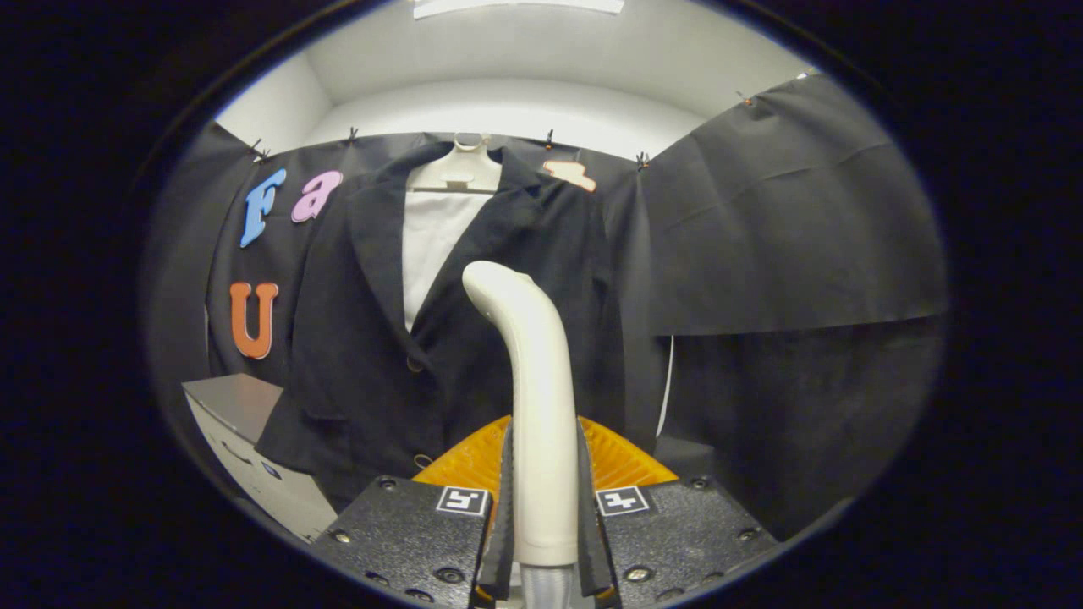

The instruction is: Iron the clothes twice with a garment steamer, once on the left side and once on the right side.

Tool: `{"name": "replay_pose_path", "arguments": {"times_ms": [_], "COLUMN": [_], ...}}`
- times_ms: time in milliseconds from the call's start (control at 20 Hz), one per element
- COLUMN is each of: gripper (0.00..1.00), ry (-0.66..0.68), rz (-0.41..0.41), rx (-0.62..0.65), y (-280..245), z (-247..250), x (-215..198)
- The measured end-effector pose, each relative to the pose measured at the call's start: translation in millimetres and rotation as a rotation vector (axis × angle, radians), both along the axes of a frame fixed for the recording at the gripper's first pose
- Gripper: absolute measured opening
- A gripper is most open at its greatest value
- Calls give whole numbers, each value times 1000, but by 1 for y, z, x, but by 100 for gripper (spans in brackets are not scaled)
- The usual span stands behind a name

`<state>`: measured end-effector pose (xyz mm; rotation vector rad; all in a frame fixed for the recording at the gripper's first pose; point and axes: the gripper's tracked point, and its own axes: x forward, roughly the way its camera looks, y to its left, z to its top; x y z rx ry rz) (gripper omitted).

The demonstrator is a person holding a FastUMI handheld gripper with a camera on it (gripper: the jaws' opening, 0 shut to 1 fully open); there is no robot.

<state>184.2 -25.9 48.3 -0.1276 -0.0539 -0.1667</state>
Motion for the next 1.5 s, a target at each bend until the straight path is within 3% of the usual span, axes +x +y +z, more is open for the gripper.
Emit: {"name": "replay_pose_path", "arguments": {"times_ms": [900,1500], "gripper": [33,33], "ry": [382,341], "rz": [-44,-26], "rx": [-5,-5], "y": [-6,15], "z": [-198,-173], "x": [-70,-205]}}
